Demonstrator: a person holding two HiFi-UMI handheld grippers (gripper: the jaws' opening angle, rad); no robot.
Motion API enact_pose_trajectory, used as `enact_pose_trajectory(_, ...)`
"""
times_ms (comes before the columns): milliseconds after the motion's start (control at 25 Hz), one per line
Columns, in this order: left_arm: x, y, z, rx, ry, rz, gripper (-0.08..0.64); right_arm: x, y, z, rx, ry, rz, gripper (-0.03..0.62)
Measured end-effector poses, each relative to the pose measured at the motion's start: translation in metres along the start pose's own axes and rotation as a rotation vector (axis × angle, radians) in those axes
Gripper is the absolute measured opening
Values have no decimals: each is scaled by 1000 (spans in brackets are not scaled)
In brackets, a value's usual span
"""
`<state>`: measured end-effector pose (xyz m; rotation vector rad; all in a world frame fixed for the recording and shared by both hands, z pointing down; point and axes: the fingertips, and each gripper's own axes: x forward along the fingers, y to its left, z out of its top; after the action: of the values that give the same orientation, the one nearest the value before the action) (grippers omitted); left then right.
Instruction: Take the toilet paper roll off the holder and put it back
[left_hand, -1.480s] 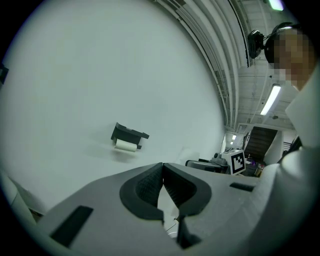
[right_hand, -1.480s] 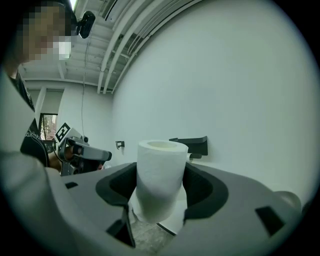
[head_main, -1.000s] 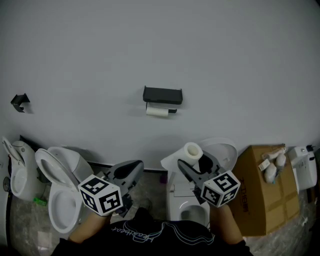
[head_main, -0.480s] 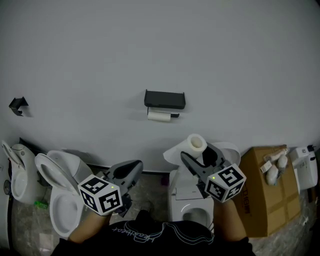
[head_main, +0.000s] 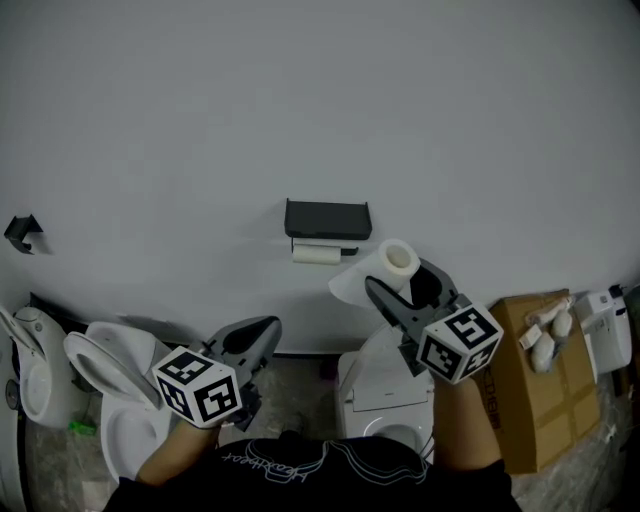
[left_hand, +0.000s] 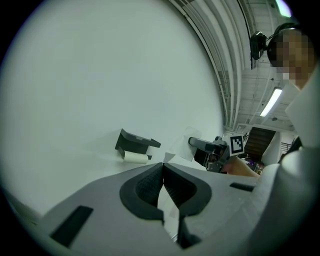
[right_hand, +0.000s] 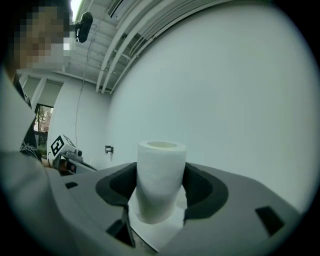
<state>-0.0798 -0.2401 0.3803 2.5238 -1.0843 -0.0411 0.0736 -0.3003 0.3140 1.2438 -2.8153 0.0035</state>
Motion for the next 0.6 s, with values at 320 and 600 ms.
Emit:
enact_pose_trajectory(320, 18, 33, 20, 4, 1, -11, 5, 48, -29, 27, -1, -18, -14, 284)
enact_pose_trajectory(600, 36, 65, 32, -7, 1, -7, 5, 95, -57, 36, -40, 17, -35, 284)
